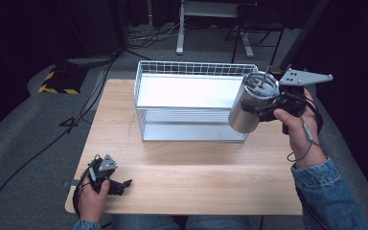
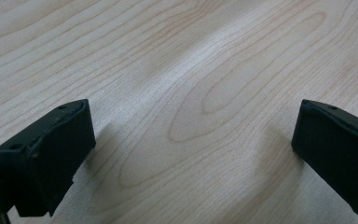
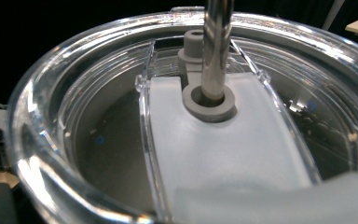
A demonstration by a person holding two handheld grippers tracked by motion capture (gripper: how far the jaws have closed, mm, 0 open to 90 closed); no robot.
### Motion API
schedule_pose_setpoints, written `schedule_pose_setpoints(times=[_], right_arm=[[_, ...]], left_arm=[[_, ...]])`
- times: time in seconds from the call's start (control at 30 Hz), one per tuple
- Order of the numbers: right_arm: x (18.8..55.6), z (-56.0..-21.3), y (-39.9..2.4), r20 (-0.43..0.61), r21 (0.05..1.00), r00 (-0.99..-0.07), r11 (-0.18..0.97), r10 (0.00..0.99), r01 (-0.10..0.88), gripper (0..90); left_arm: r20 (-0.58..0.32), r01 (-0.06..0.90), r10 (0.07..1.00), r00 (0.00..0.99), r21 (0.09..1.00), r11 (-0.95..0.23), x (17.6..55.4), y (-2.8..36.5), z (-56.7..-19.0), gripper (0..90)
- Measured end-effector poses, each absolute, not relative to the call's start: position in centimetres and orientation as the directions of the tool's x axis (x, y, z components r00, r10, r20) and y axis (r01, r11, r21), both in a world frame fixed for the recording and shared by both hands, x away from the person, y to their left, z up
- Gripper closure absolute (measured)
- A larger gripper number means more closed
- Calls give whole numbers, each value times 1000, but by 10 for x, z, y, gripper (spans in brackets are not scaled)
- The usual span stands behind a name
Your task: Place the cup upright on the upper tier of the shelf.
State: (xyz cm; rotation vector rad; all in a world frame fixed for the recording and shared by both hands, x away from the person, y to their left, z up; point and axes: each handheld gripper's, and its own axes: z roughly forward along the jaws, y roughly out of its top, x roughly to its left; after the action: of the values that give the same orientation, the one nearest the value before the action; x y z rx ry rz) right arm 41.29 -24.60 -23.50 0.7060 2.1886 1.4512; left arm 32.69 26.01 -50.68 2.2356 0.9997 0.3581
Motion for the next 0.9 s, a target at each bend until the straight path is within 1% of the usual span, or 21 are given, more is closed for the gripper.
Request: schedule_pose_setpoints(times=[0.33, 0.9], right_arm=[[434, -215, -221, -86, 930, -786, 332, 613, 157, 38], [477, -201, -183, -85, 934, -773, 320, 628, 158, 38]], left_arm=[[-16, 563, 742, 670, 662, -494, 327, 260, -507, 0], [-16, 563, 743, 669, 663, -494, 327, 260, -507, 0]])
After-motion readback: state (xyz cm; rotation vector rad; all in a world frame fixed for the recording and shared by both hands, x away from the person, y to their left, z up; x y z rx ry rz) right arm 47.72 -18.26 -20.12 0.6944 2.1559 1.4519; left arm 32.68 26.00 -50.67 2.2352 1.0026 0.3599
